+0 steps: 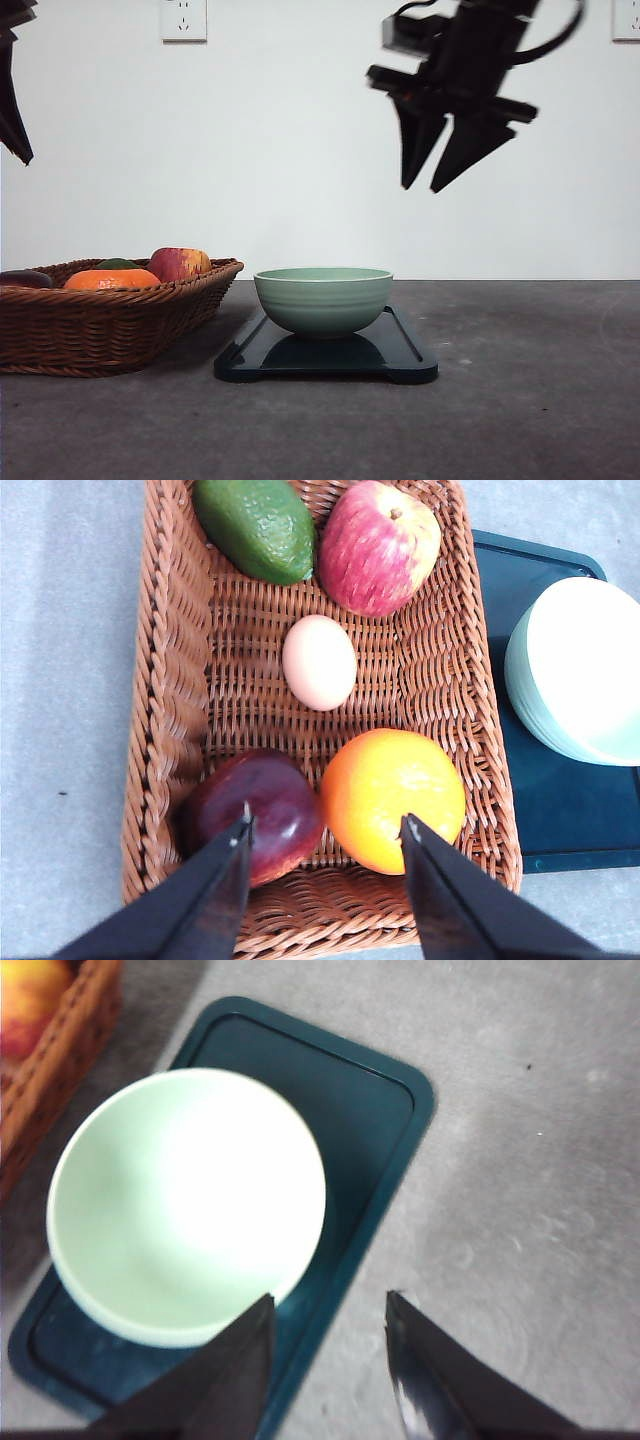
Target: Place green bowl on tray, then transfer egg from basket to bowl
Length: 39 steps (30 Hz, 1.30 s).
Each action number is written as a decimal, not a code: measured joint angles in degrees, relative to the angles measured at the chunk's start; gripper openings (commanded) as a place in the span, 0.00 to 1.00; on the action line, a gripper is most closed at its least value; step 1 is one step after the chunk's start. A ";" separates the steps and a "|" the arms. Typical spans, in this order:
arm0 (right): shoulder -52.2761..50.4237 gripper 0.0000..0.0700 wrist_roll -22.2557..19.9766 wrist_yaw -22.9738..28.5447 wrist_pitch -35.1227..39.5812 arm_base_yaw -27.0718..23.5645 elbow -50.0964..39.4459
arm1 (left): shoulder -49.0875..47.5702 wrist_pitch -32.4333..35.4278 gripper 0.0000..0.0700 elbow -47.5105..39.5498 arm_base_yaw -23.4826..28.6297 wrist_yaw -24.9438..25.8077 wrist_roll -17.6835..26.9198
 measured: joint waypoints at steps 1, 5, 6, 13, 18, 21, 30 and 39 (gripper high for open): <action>-2.27 0.30 -0.29 -0.01 1.48 0.00 -2.88 | 0.00 0.00 0.41 -0.01 0.00 0.00 0.00; -10.55 0.30 -0.83 -0.41 5.97 -0.02 -14.19 | 0.00 0.00 0.41 -0.01 0.00 0.00 0.00; -12.47 0.30 -0.88 -0.66 6.87 -0.02 -16.92 | 0.00 0.00 0.41 0.00 0.00 0.00 0.00; -26.53 0.30 -0.97 -1.08 10.61 -0.02 -30.78 | 0.00 -0.03 0.45 0.00 -0.01 0.00 0.02; -32.86 0.30 -0.60 -1.10 9.79 -0.01 -35.50 | 0.22 -0.43 0.50 0.48 -1.33 0.20 0.16; -34.00 0.30 -0.37 -1.13 10.78 0.01 -35.68 | 1.92 -1.03 0.50 3.15 -3.01 0.31 0.87; -34.17 0.30 0.29 -1.16 14.40 0.01 -35.68 | 15.44 -6.08 0.50 17.44 -7.29 -3.27 4.00; -34.17 0.30 1.02 -1.16 14.40 0.01 -35.68 | 32.47 -8.90 0.56 29.13 -8.46 -7.99 7.04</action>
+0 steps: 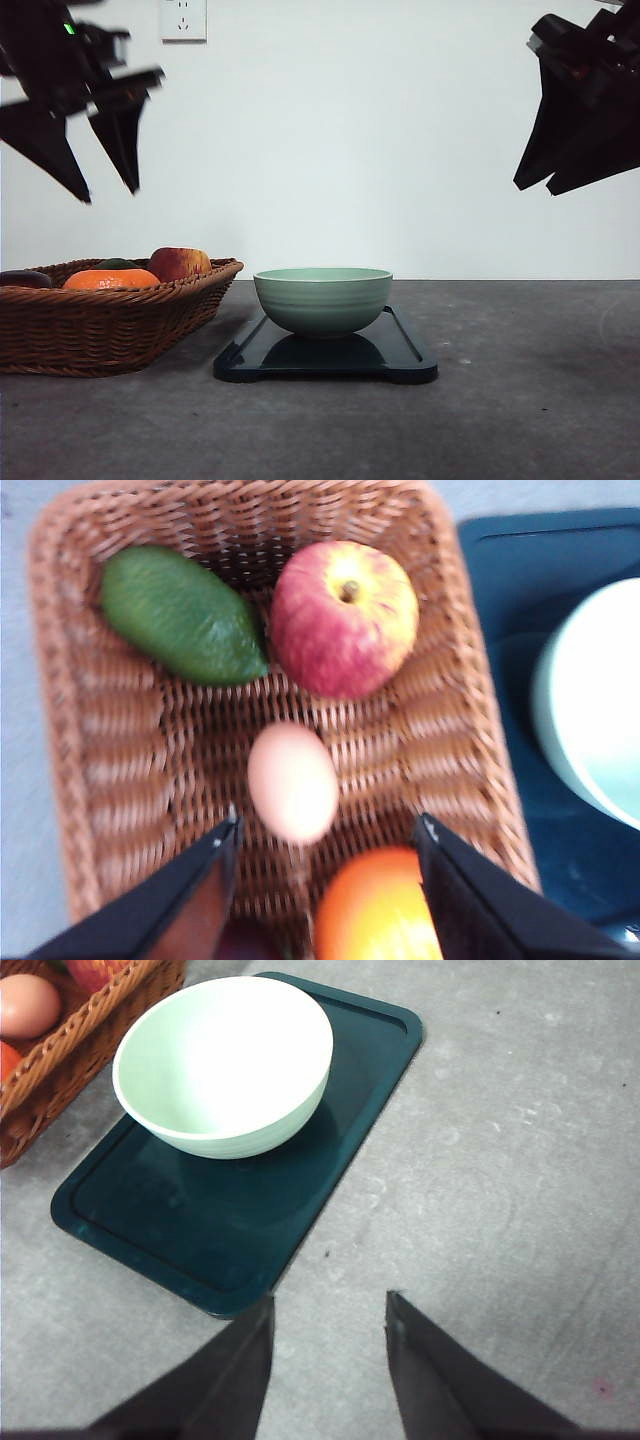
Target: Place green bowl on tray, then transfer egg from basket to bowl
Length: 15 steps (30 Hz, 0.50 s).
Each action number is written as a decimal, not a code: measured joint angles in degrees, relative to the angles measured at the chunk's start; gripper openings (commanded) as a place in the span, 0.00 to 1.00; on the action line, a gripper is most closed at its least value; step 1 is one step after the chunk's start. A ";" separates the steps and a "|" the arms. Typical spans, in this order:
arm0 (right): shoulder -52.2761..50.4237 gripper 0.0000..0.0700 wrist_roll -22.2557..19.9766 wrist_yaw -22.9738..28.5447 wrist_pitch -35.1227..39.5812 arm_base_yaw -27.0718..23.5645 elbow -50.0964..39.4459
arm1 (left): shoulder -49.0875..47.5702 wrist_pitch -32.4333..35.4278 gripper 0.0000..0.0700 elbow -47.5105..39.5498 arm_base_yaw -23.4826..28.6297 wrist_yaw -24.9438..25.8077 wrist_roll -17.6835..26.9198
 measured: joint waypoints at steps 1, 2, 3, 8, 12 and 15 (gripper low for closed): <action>0.00 0.30 0.00 0.00 0.00 0.00 0.00 | 1.40 -0.07 0.60 0.59 0.00 -0.01 0.07; 0.00 0.30 0.02 0.00 0.00 0.00 0.00 | 2.71 0.05 0.62 0.94 0.00 -0.01 0.08; 0.00 0.30 0.01 0.00 0.00 0.00 0.00 | 3.83 0.10 0.62 1.11 0.00 -0.02 0.10; 0.00 0.30 0.02 0.00 0.00 0.00 0.00 | 8.07 0.15 0.62 1.17 0.00 -0.85 0.10; 0.00 0.30 0.02 0.00 0.00 0.00 0.00 | 10.52 1.32 0.62 1.17 0.00 -1.68 0.11; 0.00 0.30 0.02 0.02 0.00 0.00 0.00 | 11.98 2.52 0.62 1.17 0.00 -1.70 0.11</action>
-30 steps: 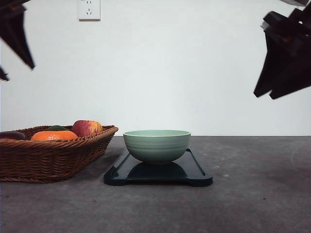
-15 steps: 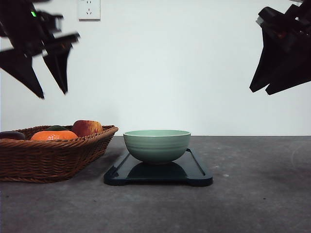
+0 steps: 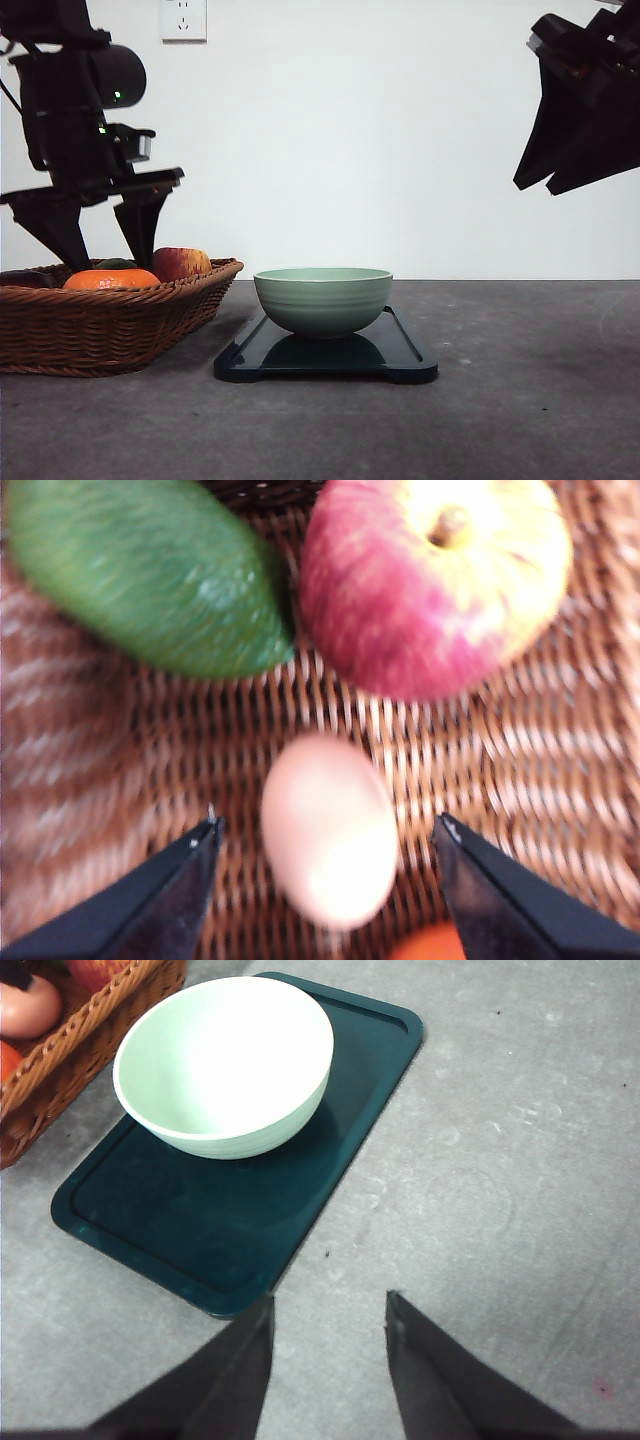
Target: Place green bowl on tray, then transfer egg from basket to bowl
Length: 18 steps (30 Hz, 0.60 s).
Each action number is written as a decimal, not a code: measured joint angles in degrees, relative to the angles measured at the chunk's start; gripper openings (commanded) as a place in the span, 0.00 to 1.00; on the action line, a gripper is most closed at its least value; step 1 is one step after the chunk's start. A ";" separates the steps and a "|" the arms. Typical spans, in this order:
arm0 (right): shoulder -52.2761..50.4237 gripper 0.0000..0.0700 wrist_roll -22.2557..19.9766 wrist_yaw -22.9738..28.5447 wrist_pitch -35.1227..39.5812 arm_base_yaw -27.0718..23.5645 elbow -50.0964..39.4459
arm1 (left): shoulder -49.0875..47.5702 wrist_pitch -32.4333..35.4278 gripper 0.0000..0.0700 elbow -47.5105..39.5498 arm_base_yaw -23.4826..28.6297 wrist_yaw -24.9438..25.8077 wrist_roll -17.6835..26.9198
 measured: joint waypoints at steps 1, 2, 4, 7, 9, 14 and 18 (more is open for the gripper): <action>0.00 0.30 0.00 0.00 0.00 0.00 0.00 | 0.38 0.28 0.62 0.00 0.00 0.00 0.00; 0.00 0.30 0.00 0.00 0.00 0.00 0.00 | 0.70 0.57 0.62 0.00 0.00 0.00 0.00; 0.00 0.30 0.00 0.00 0.00 0.00 0.00 | 1.12 1.12 0.62 0.00 0.00 0.00 0.00; 0.00 0.30 0.00 0.02 0.00 0.00 0.00 | 1.23 1.74 0.62 0.00 0.00 -0.02 0.00; 0.00 0.30 0.00 0.02 0.00 0.00 0.00 | 1.23 1.98 0.62 0.00 0.00 -0.02 0.00; 0.00 0.30 0.00 0.02 0.24 0.00 0.00 | 1.49 1.86 0.62 0.02 0.00 -0.02 0.00; 0.00 0.30 0.02 0.02 1.22 0.00 0.00 | 2.56 1.87 0.62 0.02 0.00 -0.02 -0.02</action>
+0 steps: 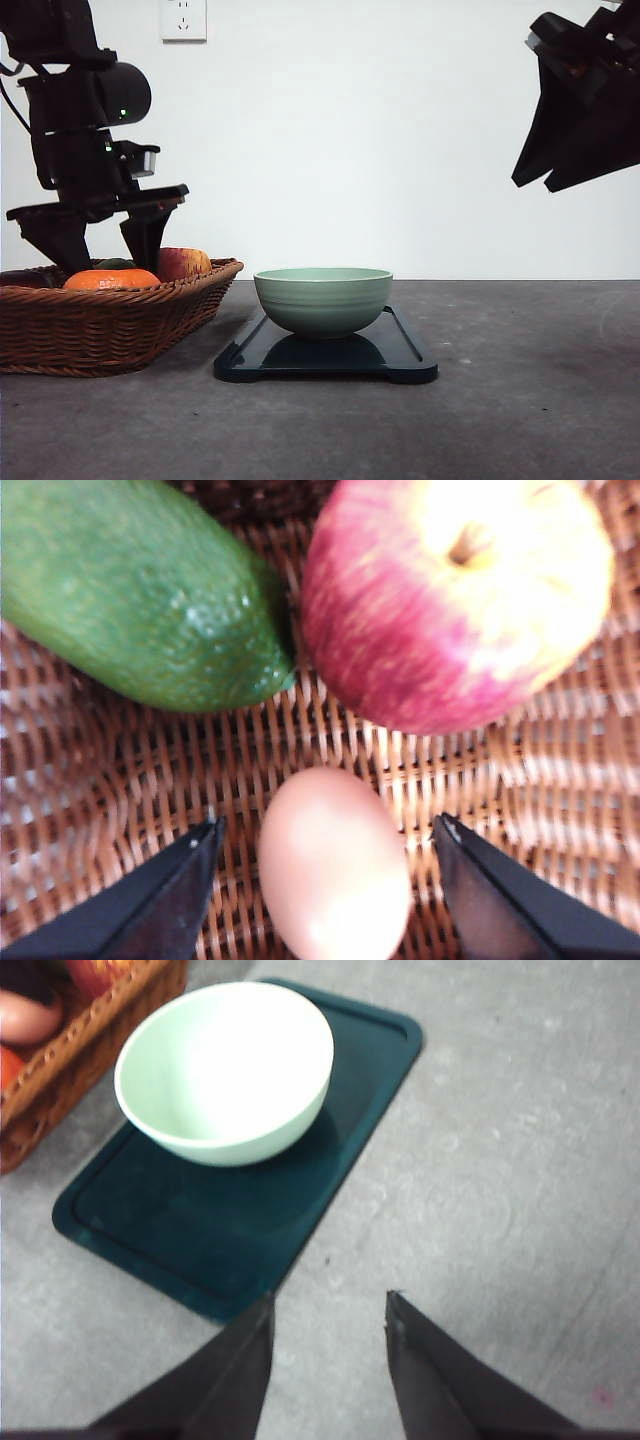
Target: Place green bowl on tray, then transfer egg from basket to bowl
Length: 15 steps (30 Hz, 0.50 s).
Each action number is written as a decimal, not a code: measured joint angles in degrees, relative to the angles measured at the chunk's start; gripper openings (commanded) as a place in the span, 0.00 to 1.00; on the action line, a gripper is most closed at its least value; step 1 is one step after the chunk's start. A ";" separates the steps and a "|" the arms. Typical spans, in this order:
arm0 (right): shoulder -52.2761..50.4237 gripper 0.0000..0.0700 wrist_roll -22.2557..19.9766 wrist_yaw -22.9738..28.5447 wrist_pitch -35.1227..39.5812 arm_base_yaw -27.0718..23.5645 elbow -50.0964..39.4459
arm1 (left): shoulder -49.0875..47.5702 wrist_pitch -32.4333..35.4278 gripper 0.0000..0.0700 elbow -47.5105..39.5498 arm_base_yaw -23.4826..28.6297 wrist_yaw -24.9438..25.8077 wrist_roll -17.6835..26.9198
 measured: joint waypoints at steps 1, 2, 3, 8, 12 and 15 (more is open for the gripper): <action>0.00 0.30 0.00 0.00 0.09 0.00 0.00 | 0.14 -0.01 0.62 0.00 0.00 0.00 0.00; 0.00 0.30 0.00 0.00 0.14 0.00 0.00 | 0.21 -0.01 0.62 0.00 0.00 0.00 0.00; 0.00 0.30 0.01 0.00 0.19 0.00 0.00 | 0.25 -0.01 0.62 0.00 0.00 0.00 0.00; 0.00 0.30 0.03 0.00 0.29 0.00 0.00 | 0.68 0.04 0.61 0.00 0.00 0.00 0.00; 0.00 0.30 0.03 0.00 0.30 0.00 0.00 | 0.99 -0.02 0.57 0.00 0.00 0.00 0.00; 0.00 0.30 0.05 0.00 0.31 0.00 0.00 | 0.99 -0.03 0.45 0.00 0.00 0.00 0.00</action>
